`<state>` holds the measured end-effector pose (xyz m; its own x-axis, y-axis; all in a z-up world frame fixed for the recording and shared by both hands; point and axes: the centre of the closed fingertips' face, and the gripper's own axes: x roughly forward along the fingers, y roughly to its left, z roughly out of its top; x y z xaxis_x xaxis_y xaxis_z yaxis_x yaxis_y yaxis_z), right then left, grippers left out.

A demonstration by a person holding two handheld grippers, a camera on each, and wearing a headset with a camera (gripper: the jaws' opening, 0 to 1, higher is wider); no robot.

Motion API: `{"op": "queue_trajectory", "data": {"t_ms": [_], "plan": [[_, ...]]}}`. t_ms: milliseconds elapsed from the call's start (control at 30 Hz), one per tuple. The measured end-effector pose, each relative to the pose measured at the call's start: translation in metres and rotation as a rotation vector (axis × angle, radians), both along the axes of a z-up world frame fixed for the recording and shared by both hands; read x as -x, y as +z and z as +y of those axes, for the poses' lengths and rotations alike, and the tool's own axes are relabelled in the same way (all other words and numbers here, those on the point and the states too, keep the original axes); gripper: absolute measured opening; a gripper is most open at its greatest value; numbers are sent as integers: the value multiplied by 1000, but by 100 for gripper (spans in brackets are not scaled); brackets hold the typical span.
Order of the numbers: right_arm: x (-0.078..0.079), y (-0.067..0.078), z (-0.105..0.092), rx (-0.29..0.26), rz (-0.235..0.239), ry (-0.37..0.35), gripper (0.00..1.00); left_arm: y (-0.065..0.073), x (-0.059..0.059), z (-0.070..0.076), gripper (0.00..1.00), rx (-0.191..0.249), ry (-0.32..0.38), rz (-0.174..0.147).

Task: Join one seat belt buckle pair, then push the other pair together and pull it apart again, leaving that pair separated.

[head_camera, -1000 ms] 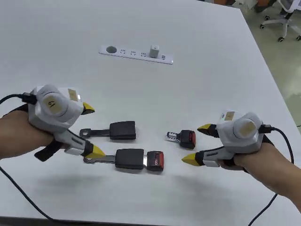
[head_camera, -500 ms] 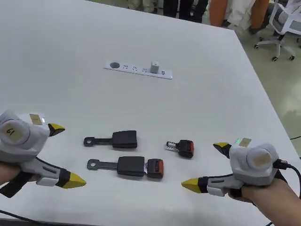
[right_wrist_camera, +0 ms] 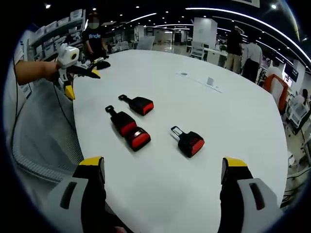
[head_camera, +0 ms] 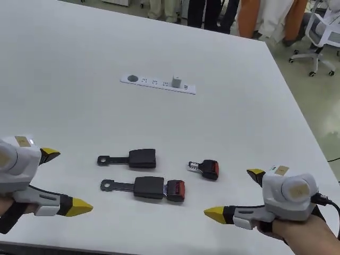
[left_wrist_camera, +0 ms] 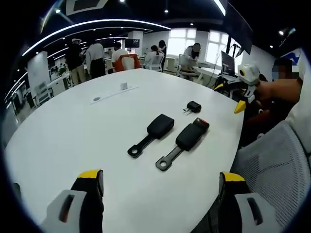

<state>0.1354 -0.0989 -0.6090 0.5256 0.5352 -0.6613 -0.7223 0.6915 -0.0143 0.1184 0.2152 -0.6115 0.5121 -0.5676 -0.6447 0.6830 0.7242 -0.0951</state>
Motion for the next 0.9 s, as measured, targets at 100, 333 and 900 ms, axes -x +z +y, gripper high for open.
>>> {"op": "queue_trajectory", "data": {"t_ms": [100, 333, 900], "plan": [[3, 0, 1, -4, 6, -15, 100, -2, 3, 1, 100, 2, 9, 12], [3, 5, 5, -25, -8, -28, 100, -3, 8, 0, 100, 4, 24, 28], [6, 9, 10, -20, -12, -7, 100, -5, 12, 2, 100, 20, 36, 43]]}}
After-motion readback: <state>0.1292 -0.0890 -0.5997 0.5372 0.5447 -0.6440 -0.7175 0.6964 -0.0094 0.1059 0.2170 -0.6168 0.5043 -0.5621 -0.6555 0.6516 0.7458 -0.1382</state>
